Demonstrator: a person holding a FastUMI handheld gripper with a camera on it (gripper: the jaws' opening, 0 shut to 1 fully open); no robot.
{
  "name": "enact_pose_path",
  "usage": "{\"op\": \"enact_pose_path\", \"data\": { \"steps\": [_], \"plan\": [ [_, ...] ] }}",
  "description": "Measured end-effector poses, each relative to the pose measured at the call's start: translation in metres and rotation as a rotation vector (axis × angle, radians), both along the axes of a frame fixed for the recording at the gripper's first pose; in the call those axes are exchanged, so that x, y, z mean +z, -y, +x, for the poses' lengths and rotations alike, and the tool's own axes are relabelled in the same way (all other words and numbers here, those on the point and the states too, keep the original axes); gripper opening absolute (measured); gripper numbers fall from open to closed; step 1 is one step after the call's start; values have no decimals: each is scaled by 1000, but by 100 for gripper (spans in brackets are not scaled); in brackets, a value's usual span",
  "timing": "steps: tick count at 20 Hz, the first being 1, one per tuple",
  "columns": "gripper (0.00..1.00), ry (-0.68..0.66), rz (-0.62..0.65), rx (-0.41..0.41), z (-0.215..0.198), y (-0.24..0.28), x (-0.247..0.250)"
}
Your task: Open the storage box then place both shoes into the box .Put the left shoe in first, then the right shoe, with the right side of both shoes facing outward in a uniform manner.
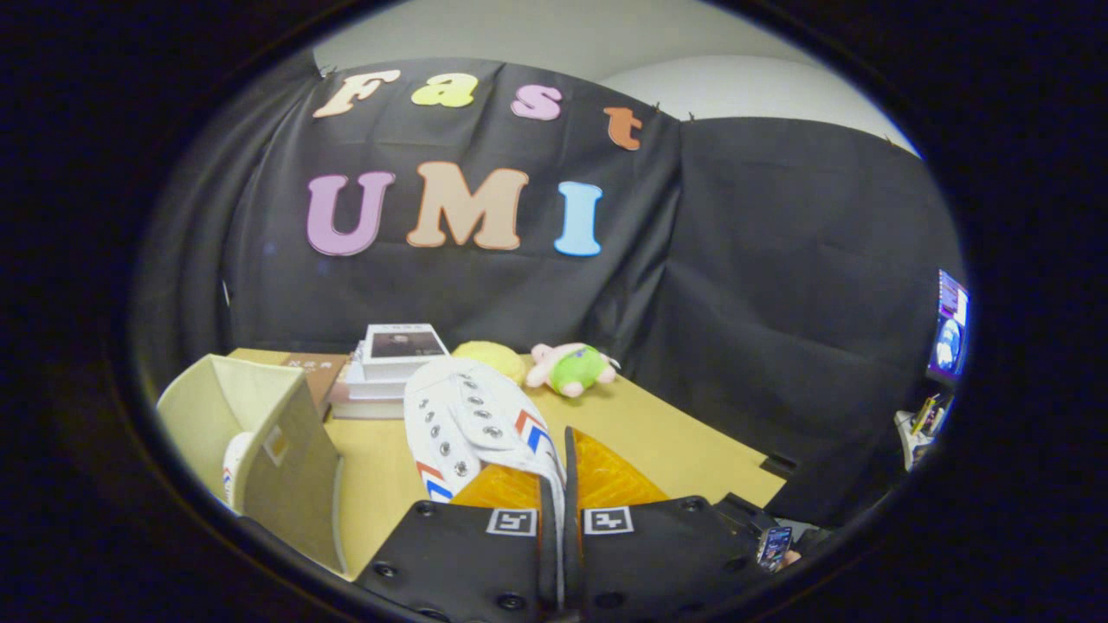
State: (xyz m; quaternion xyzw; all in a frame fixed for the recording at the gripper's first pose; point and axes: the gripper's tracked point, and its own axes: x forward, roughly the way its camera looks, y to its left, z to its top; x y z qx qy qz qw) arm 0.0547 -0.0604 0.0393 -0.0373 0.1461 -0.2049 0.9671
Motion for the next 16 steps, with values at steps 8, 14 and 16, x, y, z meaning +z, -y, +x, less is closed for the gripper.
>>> {"op": "enact_pose_path", "data": {
  "steps": [8,14,16],
  "plan": [
    [6,138,74,245,21,-133,60],
    [6,95,194,363,29,-226,31],
    [6,66,195,362,30,-245,11]
  ]
}}
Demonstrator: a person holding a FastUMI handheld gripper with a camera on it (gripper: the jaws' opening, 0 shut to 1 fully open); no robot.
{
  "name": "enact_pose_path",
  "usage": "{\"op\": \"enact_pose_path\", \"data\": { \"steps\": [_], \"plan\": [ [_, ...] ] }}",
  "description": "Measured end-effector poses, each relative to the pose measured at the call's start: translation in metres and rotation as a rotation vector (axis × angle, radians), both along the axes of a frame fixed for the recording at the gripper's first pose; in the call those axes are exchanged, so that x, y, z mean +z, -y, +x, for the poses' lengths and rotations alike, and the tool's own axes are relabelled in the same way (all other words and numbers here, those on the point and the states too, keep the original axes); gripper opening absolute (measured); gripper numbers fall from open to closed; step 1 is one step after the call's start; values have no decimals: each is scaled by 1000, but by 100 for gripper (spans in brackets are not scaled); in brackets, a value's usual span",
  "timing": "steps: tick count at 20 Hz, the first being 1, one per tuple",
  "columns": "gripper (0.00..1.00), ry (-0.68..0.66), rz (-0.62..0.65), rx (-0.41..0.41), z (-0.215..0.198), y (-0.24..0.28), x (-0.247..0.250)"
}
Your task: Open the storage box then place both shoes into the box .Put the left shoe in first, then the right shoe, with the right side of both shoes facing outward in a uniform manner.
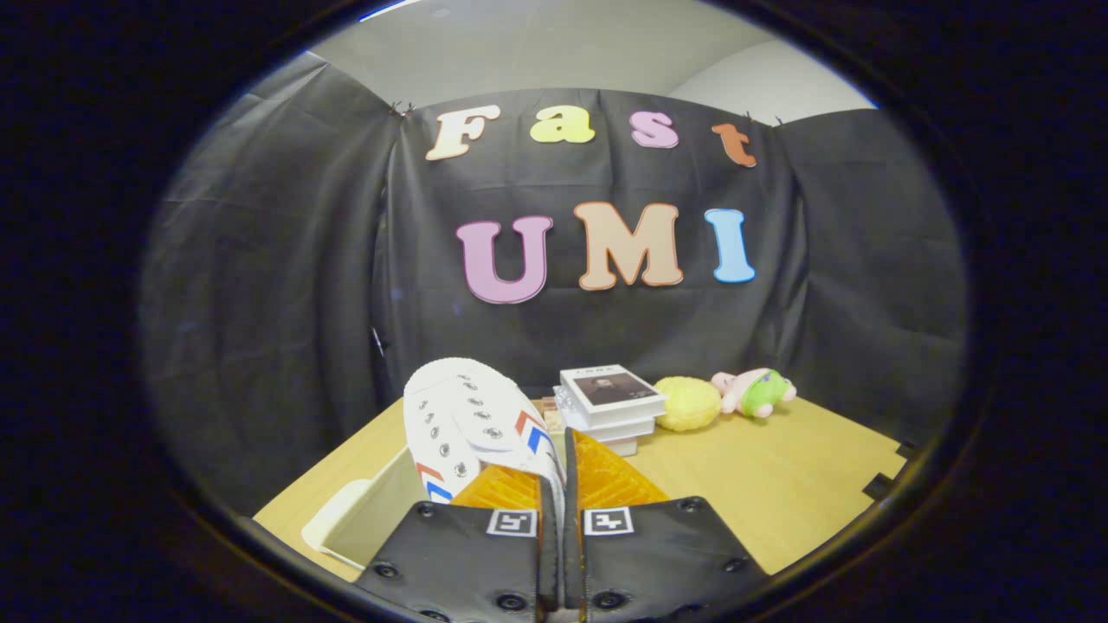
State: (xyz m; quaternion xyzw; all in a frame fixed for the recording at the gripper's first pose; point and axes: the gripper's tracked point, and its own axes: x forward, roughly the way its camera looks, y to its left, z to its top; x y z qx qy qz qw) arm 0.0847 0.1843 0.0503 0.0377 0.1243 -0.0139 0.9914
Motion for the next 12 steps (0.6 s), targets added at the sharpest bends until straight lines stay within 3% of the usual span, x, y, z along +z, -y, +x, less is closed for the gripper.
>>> {"op": "enact_pose_path", "data": {
  "steps": [8,12],
  "plan": [
    [7,-88,-105,-57,12,3,-57],
    [7,-149,-123,-20,11,-5,-78]
  ]
}}
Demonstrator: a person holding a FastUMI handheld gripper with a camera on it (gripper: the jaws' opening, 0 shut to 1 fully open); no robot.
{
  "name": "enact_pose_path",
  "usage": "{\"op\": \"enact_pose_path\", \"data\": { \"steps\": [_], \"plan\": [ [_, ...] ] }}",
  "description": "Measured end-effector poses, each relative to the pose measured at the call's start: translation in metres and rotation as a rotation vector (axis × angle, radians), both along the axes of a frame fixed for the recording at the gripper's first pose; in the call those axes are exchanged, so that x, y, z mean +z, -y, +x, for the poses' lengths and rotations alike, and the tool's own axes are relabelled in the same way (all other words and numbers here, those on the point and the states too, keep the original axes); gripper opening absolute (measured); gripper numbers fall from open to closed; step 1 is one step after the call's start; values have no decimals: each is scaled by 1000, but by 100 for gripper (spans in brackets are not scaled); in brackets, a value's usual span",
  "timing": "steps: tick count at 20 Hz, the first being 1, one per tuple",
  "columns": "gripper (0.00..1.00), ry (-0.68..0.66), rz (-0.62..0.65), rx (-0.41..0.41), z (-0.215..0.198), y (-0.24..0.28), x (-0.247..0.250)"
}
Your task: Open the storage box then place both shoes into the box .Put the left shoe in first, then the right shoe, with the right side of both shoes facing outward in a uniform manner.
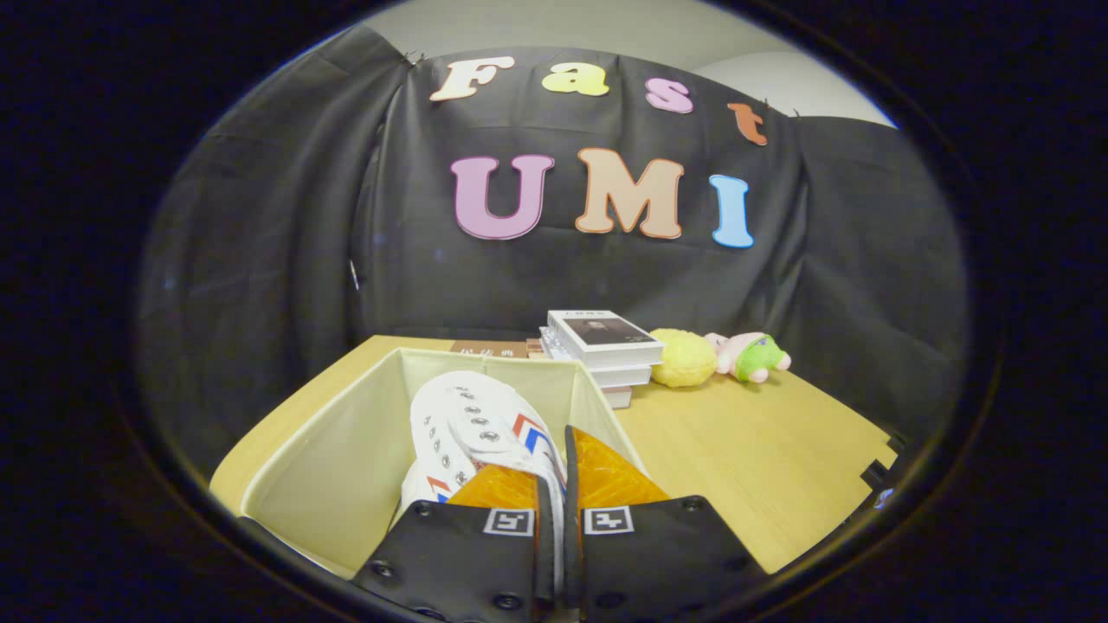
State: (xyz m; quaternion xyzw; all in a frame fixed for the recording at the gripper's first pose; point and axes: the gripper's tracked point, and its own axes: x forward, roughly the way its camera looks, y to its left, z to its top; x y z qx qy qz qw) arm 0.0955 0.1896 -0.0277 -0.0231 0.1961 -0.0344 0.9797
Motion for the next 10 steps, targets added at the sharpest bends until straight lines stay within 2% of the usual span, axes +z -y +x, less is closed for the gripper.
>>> {"op": "enact_pose_path", "data": {
  "steps": [4,7,10],
  "plan": [
    [11,-118,51,-16,-8,0,-30],
    [17,-161,67,13,-13,-3,-31],
    [18,-225,114,48,-19,-10,-40]
  ]
}}
